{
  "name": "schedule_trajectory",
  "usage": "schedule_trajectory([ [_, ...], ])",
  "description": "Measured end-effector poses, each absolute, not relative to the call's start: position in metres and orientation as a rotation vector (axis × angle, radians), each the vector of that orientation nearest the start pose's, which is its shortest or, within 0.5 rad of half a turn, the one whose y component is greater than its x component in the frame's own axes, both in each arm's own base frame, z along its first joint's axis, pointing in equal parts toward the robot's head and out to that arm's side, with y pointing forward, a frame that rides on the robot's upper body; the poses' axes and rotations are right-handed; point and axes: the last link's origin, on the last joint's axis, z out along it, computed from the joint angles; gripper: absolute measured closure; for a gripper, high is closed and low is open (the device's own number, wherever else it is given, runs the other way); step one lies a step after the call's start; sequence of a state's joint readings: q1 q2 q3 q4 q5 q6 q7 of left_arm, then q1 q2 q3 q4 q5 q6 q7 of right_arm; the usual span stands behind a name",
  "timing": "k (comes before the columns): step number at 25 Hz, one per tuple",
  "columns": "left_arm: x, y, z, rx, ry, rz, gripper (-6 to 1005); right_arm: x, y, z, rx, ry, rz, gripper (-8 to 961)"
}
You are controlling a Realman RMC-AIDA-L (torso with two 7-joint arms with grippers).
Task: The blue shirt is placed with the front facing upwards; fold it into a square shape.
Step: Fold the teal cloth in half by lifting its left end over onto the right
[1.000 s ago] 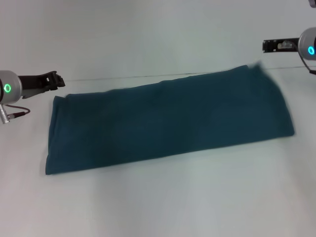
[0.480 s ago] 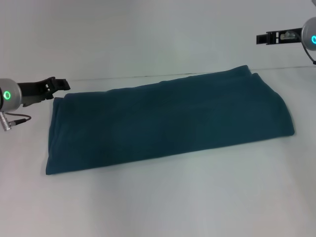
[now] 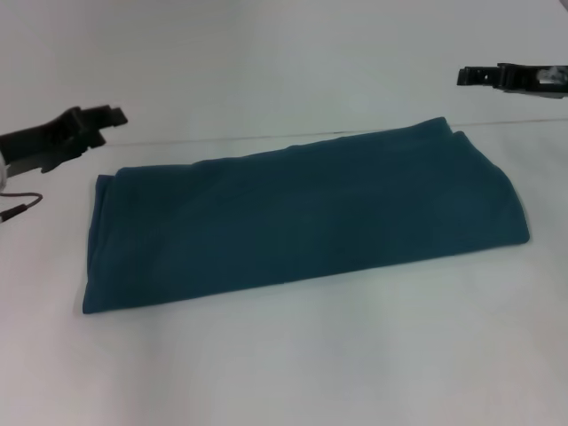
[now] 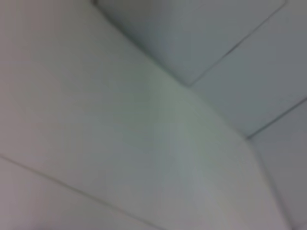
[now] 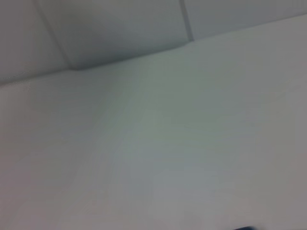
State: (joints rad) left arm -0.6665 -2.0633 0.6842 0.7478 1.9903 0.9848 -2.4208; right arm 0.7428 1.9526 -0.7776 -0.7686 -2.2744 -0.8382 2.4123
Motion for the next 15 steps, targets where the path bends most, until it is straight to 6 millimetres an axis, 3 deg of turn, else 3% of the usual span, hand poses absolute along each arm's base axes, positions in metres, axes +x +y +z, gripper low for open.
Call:
schedule_trajectory([
  [1,-0.254,0.433,0.054,-1.831,-1.622,-0.910,446,0.260,0.462,0.099,-1.885,1.284,0.511,22],
  [9,-0.272,0.397,0.053,-1.841,-1.772,-1.056,449,0.290,0.384,0.099,-2.027,1.411,0.876,20],
  [15,-0.294,0.380,0.041,-1.790,-1.883,-1.042,434,0.307,0.345,0.093,-2.073,1.452,0.965,23],
])
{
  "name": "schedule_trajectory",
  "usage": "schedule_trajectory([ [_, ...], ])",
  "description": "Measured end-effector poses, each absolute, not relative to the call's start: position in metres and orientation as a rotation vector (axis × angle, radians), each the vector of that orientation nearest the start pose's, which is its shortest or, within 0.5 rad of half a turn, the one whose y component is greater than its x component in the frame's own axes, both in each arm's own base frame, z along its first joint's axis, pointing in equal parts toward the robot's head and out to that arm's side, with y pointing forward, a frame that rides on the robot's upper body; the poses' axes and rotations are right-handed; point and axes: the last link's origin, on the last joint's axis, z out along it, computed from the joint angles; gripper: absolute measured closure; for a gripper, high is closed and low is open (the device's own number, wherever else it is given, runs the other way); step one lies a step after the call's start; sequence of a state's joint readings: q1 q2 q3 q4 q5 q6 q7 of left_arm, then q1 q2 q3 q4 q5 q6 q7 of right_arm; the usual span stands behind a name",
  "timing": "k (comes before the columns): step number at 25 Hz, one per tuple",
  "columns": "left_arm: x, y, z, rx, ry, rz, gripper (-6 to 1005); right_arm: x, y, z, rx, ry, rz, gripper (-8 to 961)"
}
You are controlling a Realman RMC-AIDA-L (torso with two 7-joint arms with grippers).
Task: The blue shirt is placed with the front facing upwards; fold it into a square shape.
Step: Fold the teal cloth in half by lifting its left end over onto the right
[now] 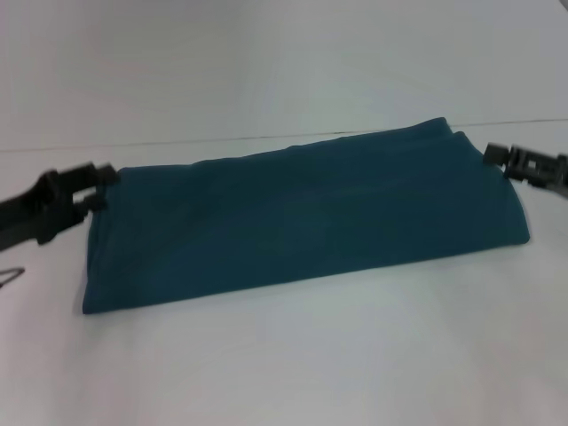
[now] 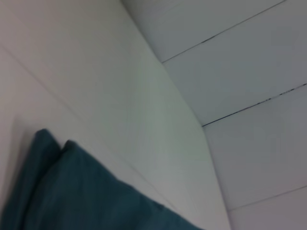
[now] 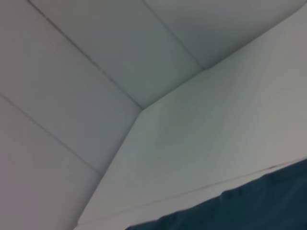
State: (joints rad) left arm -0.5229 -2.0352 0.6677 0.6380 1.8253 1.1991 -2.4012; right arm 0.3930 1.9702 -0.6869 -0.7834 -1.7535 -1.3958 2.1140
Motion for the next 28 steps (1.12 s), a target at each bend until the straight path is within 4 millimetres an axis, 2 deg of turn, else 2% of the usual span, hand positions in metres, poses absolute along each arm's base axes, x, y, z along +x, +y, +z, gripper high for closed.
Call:
schedule_trajectory([
  [4,-0.301,0.377,0.041,2.359,2.328,1.165,419,0.313,0.336,0.085,-2.111,1.472,0.964,23],
  [7,-0.298,0.382,0.047,2.602,2.196,1.061,407,0.314,0.336,0.082,-2.113,1.480,0.963,23],
  [10,-0.296,0.387,0.050,2.746,2.141,0.980,395,0.314,0.338,0.081,-2.112,1.479,0.963,23],
  [16,-0.296,0.393,0.049,2.787,2.168,0.985,372,0.313,0.340,0.082,-2.112,1.472,0.965,23],
  [21,-0.295,0.398,0.033,2.859,2.185,0.872,135,0.313,0.341,0.082,-2.103,1.472,0.963,23],
  [28,-0.286,0.409,0.016,2.960,2.183,0.680,136,0.316,0.342,0.081,-2.083,1.485,0.957,24],
])
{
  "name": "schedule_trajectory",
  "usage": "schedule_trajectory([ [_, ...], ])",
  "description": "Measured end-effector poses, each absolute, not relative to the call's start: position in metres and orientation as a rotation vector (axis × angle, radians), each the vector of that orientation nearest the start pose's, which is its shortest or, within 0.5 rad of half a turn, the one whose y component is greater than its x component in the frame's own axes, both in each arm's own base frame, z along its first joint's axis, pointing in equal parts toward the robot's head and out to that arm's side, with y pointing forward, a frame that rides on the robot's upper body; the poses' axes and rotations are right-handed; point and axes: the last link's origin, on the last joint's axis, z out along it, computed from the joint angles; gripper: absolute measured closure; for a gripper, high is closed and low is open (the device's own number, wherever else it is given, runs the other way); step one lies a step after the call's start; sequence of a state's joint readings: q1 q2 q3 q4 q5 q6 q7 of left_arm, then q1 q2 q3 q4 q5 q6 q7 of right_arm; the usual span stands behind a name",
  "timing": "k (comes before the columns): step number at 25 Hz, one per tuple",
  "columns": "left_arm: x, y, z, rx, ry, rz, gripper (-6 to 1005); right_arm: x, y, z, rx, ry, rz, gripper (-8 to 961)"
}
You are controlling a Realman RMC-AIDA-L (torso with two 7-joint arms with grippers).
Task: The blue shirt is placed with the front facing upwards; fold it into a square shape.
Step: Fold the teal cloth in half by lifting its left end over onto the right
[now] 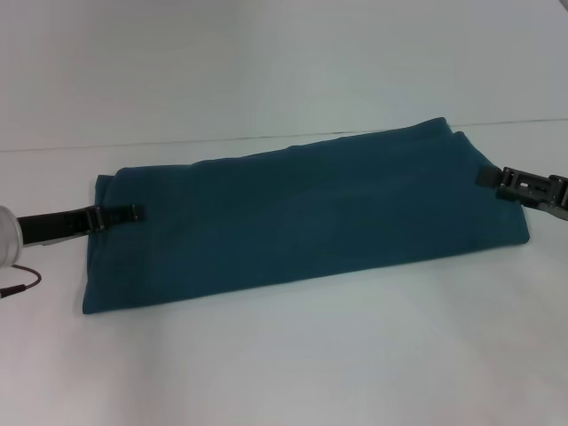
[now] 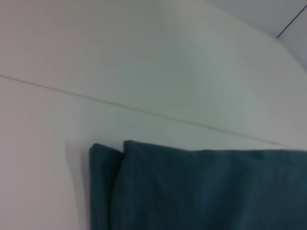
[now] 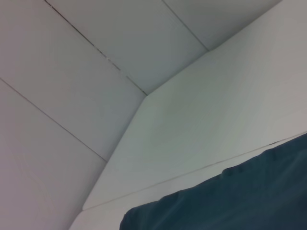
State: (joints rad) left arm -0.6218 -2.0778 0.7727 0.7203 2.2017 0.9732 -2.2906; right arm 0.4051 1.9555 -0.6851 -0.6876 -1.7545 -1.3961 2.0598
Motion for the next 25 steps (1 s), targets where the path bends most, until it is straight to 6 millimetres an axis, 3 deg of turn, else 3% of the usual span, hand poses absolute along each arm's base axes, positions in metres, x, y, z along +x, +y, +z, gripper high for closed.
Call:
schedule_trajectory([
  [4,-0.287,0.413,0.015,-1.993,-1.491,-0.399,136,0.318,0.341,0.080,-2.085,1.490,0.935,24],
  [17,-0.296,0.416,0.022,-1.782,-1.714,-0.485,138,0.327,0.339,0.081,-2.036,1.513,0.930,24],
  [25,-0.294,0.420,0.014,-1.892,-1.481,-0.409,139,0.328,0.339,0.081,-2.036,1.504,0.923,24],
])
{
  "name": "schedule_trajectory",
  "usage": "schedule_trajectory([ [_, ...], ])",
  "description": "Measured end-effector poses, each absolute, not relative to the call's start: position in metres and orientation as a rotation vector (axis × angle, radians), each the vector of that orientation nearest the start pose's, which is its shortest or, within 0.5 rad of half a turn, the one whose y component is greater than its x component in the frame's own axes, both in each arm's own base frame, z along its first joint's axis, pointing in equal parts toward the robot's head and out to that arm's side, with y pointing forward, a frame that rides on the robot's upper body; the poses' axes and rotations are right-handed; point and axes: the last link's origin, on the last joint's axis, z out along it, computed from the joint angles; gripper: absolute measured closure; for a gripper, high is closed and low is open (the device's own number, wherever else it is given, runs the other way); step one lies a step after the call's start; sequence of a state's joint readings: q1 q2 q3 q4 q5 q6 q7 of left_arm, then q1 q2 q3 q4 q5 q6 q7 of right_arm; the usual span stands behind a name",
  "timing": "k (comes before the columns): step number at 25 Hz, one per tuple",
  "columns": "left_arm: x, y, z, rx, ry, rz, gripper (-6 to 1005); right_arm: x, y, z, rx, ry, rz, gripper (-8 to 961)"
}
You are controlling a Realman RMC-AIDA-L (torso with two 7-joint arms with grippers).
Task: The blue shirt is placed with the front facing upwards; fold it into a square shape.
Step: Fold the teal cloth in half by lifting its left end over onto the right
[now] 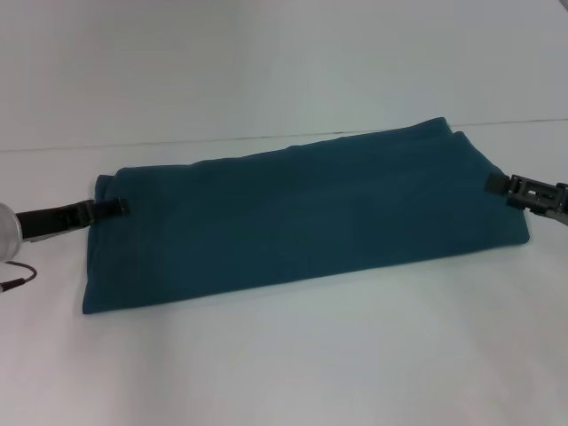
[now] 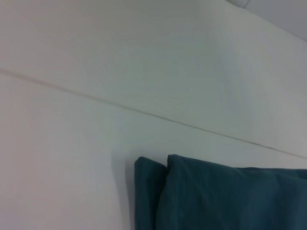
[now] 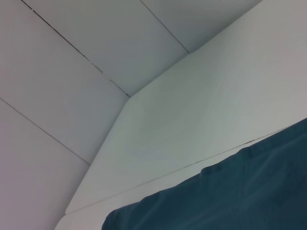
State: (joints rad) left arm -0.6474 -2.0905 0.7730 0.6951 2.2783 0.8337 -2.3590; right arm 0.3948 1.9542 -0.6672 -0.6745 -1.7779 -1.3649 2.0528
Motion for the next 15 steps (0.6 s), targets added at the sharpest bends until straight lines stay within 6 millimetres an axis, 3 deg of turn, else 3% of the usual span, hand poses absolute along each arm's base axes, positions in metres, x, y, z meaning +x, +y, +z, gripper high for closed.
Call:
schedule_trajectory([
  [15,-0.301,0.420,0.002,-1.895,-1.493,-0.361,140,0.331,0.336,0.079,-2.029,1.518,0.919,23],
])
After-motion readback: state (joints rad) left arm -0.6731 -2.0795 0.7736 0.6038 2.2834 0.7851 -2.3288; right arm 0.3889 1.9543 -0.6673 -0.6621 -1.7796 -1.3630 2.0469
